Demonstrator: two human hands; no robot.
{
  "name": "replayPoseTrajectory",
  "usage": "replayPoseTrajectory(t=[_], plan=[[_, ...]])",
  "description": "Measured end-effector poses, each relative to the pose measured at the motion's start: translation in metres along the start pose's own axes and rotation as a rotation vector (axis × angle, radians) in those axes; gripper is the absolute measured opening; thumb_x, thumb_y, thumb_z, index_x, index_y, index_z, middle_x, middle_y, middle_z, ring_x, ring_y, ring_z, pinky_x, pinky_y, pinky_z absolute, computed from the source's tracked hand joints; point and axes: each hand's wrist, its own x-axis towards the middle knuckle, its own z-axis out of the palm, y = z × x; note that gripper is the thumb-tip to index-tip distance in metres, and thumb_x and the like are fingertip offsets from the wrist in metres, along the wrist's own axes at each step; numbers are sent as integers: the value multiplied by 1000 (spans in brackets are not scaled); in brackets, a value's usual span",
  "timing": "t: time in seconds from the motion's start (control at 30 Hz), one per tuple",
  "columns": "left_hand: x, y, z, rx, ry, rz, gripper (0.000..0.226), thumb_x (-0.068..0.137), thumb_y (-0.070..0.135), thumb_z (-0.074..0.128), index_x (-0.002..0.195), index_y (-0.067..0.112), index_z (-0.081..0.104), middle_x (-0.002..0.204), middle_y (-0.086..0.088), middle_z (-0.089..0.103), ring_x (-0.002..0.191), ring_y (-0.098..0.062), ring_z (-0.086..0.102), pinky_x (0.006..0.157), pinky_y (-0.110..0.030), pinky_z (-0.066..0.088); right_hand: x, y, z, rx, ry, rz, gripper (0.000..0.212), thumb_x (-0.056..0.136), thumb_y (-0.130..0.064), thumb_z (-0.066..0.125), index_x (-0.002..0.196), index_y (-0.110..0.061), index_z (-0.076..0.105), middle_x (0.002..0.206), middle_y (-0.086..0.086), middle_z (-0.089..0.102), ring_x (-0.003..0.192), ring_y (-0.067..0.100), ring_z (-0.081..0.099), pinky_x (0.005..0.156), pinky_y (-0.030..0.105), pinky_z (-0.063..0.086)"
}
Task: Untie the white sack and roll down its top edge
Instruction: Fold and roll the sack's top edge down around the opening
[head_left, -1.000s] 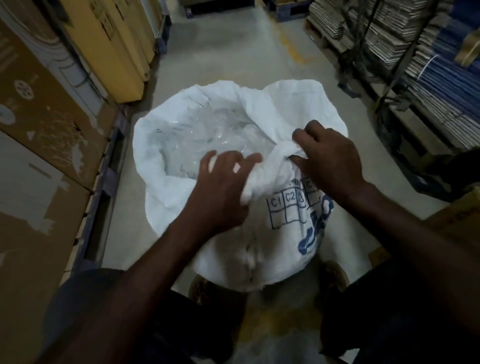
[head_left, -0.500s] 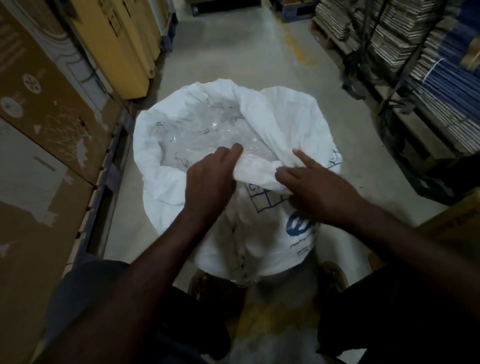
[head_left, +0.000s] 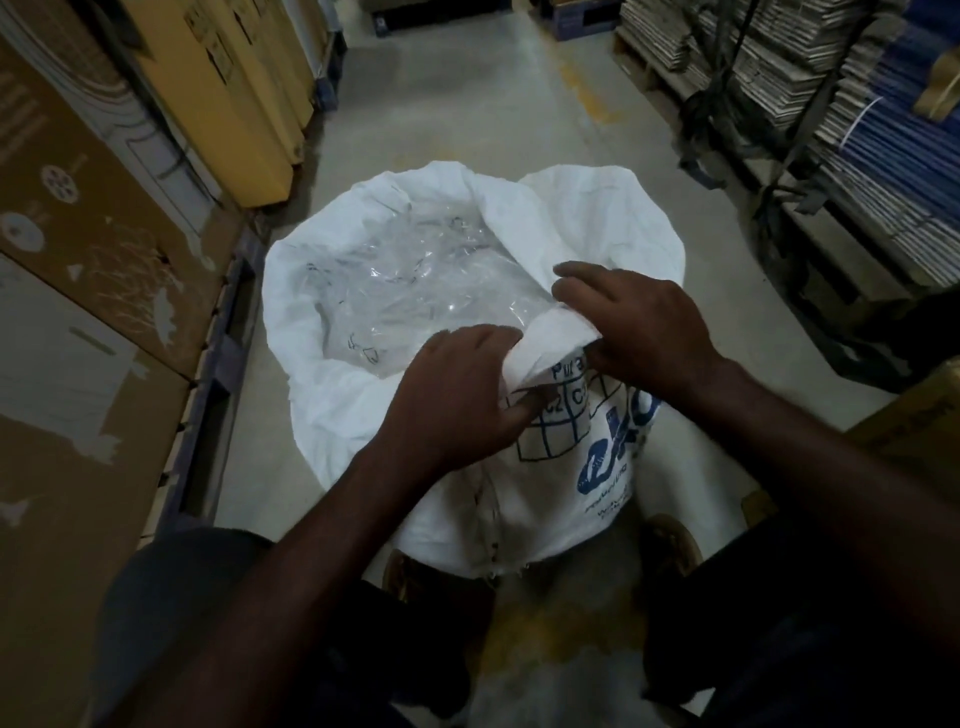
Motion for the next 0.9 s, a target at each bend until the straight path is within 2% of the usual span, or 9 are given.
replayPoseTrajectory(t=[0.07, 0.17, 0.27, 0.37, 0.47, 0.6, 0.67, 0.77, 0.9], plan=[[9, 1, -4, -74, -18, -64, 61, 89, 67, 66, 140, 38, 51, 113, 7, 78, 98, -23, 75, 75, -35, 51, 2, 2, -1, -13, 34, -32, 50, 76, -3, 76, 124, -13, 64, 135, 7, 68, 99, 36, 69, 61, 44, 58], [17, 5, 5, 82, 24, -81, 43, 93, 46, 66, 132, 33, 51, 102, 5, 75, 88, -25, 74, 65, -35, 44, 1, -2, 0, -23, 47, -135, 46, 78, 1, 75, 122, -10, 69, 128, 11, 71, 112, 35, 68, 92, 44, 57], [18, 5, 13, 154, 75, -86, 34, 92, 19, 61, 124, 26, 51, 96, 2, 69, 83, -29, 71, 60, -41, 51, -1, -9, 2, -8, -87, -131, 72, 66, 4, 80, 134, -10, 64, 119, 14, 73, 105, 38, 71, 110, 48, 49], [14, -1, 15, 183, 125, -49, 46, 81, 6, 64, 124, 21, 58, 92, 1, 63, 79, -29, 67, 52, -39, 44, -11, -10, 2, 177, -284, -62, 89, 73, -25, 80, 152, -22, 41, 123, 1, 63, 110, 20, 58, 115, 36, 39], [13, -3, 16, 247, 173, -26, 43, 81, 6, 61, 123, 18, 62, 92, 0, 63, 78, -28, 67, 53, -43, 48, -15, -10, 0, 306, -280, 4, 96, 74, -42, 80, 156, -30, 32, 123, -6, 58, 110, 11, 50, 108, 30, 36], [5, 5, 19, 32, 73, 0, 64, 83, 34, 69, 143, 25, 47, 99, 1, 71, 80, -28, 72, 60, -39, 54, -7, 0, -12, -33, -56, 65, 75, 71, -12, 86, 137, -21, 51, 101, 7, 68, 76, 35, 66, 57, 40, 54], [3, 7, 20, 17, 82, 15, 70, 83, 49, 71, 144, 30, 43, 95, 3, 74, 75, -26, 72, 59, -34, 50, -6, 4, -17, -71, 44, -14, 51, 76, -7, 84, 124, -11, 67, 104, 12, 71, 76, 37, 68, 56, 42, 55], [5, 8, 18, 102, 167, 27, 65, 83, 54, 70, 139, 31, 47, 83, 5, 73, 67, -25, 71, 54, -31, 46, -11, 6, -21, -54, 178, -145, 28, 88, -5, 75, 116, -3, 73, 111, 17, 74, 88, 37, 73, 84, 49, 61], [8, 8, 17, 123, 264, 41, 46, 91, 33, 67, 134, 30, 54, 96, 5, 72, 70, -25, 72, 52, -38, 54, -11, 3, -22, -51, 157, -170, 46, 80, 2, 78, 125, -2, 72, 120, 17, 74, 99, 35, 75, 110, 58, 49]])
